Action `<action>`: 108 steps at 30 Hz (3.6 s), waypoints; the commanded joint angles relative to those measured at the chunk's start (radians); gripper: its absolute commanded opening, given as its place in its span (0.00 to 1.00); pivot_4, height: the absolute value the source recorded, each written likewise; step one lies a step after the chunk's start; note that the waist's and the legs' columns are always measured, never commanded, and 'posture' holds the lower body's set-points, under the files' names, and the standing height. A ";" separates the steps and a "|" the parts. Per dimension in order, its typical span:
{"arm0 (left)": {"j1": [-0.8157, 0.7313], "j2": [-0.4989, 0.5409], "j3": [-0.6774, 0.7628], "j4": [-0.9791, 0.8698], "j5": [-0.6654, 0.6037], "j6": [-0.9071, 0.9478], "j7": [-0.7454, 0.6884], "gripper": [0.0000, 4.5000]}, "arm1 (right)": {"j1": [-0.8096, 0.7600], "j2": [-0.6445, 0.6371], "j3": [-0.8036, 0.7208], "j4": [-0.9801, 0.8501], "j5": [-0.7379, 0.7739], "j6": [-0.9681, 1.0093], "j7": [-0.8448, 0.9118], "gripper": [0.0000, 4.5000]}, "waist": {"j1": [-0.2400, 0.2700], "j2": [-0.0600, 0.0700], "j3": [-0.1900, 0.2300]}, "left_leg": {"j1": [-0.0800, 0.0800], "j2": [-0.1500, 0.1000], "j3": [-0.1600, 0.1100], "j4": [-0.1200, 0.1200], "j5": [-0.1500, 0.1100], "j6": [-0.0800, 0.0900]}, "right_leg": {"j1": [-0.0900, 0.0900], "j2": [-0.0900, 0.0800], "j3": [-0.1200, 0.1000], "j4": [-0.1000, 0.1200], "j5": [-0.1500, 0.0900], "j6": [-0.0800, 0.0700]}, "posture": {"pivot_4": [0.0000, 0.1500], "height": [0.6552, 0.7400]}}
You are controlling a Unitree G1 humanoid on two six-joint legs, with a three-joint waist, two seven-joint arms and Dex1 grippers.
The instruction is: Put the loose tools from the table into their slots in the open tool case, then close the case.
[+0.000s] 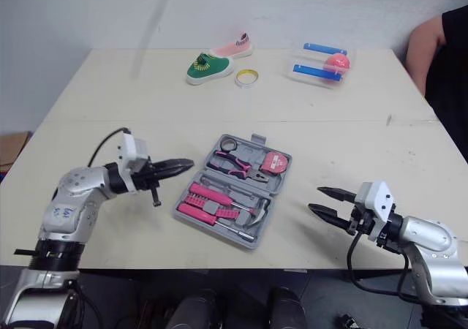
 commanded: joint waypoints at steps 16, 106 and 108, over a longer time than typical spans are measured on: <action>-0.136 -0.118 -0.110 0.276 0.172 -0.014 0.075 0.00 | -0.171 0.077 0.237 0.036 -0.175 0.083 -0.087 0.02 | -0.004 -0.006 0.003 | -0.008 -0.003 0.000 0.003 0.004 0.002 | -0.007 0.001 -0.010 0.007 0.001 0.001 | 1.00 1.00; 0.126 0.122 0.203 -0.625 -0.322 0.986 0.599 0.99 | -0.532 0.003 0.014 -0.198 0.262 1.228 -0.534 1.00 | -0.021 0.000 0.008 | -0.015 -0.003 -0.003 -0.004 0.002 0.002 | -0.011 -0.007 -0.004 0.000 0.001 0.001 | 1.00 1.00; 0.044 0.069 0.170 -0.605 -0.317 1.083 0.661 0.99 | -0.632 0.036 0.062 -0.172 0.253 1.399 -0.586 1.00 | -0.022 -0.001 0.008 | -0.018 -0.004 -0.002 -0.002 0.003 0.003 | -0.014 -0.007 -0.004 0.002 0.001 0.002 | 1.00 1.00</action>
